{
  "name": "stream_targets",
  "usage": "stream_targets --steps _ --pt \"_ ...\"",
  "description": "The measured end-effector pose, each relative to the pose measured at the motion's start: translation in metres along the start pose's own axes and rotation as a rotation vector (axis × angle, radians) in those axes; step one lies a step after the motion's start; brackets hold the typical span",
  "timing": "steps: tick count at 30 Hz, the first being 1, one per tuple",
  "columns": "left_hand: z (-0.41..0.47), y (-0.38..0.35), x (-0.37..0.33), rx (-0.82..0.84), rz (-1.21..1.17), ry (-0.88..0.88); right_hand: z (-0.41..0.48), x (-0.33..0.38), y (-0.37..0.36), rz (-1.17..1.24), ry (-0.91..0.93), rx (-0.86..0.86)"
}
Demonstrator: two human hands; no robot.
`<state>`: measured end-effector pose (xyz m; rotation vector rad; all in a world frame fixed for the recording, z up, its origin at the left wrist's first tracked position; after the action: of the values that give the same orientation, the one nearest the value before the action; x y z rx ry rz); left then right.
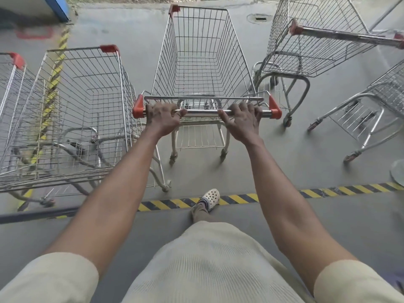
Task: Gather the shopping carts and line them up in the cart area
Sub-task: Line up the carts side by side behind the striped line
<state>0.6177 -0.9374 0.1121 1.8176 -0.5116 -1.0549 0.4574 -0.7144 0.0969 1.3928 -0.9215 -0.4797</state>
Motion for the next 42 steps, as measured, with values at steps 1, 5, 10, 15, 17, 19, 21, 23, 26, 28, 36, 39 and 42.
stream_targets --steps 1,5,10,15,17,19,21,23,26,28,36,39,42 --pt "-0.007 -0.002 0.0 0.003 -0.007 -0.001 -0.007 0.0 -0.002 0.0 -0.006 -0.002" --pt "-0.039 -0.007 0.003 -0.028 -0.013 -0.024 -0.037 0.003 -0.007 0.0 -0.01 -0.027" --pt "-0.073 -0.018 0.008 -0.04 0.021 -0.016 -0.078 0.006 -0.009 0.006 -0.008 -0.011" --pt "-0.105 -0.031 -0.002 -0.037 0.004 -0.033 -0.115 -0.004 -0.007 0.022 -0.027 0.017" --pt "-0.118 -0.035 -0.006 -0.032 0.013 -0.038 -0.128 -0.009 -0.006 0.032 -0.03 0.022" --pt "-0.129 -0.04 -0.01 -0.025 0.037 -0.05 -0.14 -0.013 -0.006 0.038 -0.038 0.023" --pt "-0.14 -0.045 -0.012 -0.031 0.06 -0.067 -0.151 -0.016 -0.008 0.04 -0.048 0.021" --pt "-0.15 -0.05 -0.013 -0.038 0.086 -0.084 -0.161 -0.019 -0.01 0.043 -0.051 0.002" --pt "-0.162 -0.059 -0.011 -0.055 0.125 -0.098 -0.175 -0.02 -0.01 0.032 -0.044 -0.027" --pt "-0.168 -0.063 -0.009 -0.065 0.159 -0.114 -0.183 -0.021 -0.009 0.025 -0.044 -0.04" --pt "-0.193 -0.069 -0.01 -0.1 0.185 -0.149 -0.206 -0.028 -0.015 0.041 -0.015 -0.054" --pt "-0.201 -0.071 -0.011 -0.103 0.185 -0.155 -0.213 -0.03 -0.016 0.041 -0.004 -0.067" --pt "-0.208 -0.075 -0.009 -0.098 0.201 -0.132 -0.22 -0.03 -0.018 0.047 -0.002 -0.064"
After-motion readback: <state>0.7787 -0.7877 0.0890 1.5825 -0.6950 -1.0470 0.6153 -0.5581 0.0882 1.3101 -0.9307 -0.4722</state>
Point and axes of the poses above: each hand's wrist, its own z-axis towards the middle knuckle, its own y-axis out of the back of the hand, x = y × z, the point moved 2 cm from there along z, towards the middle knuckle, and after that the axes turned 5 degrees about x, right-handed, at the moved point
